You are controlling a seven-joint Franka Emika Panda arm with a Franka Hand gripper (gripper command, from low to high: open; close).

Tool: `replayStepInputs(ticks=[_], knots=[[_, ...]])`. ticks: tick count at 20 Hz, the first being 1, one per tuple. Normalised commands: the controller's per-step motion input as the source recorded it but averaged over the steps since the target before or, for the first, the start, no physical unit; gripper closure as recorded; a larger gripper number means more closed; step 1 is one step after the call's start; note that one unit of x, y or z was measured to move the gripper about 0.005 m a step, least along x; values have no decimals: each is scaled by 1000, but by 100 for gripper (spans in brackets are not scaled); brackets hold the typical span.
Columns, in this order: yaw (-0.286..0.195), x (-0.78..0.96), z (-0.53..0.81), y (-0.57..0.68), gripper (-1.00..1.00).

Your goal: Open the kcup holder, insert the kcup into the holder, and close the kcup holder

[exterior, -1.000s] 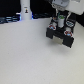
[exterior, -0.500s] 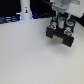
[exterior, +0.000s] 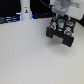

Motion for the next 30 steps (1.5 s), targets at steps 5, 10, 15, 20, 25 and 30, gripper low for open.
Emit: replayStepInputs(ticks=[5,10,15,20,25,30], knots=[[56,135,30,135,100],[85,168,295,16,-100],[86,265,356,-92,-100],[68,372,468,-252,-100],[56,463,488,-358,-100],[12,640,332,-485,-100]])
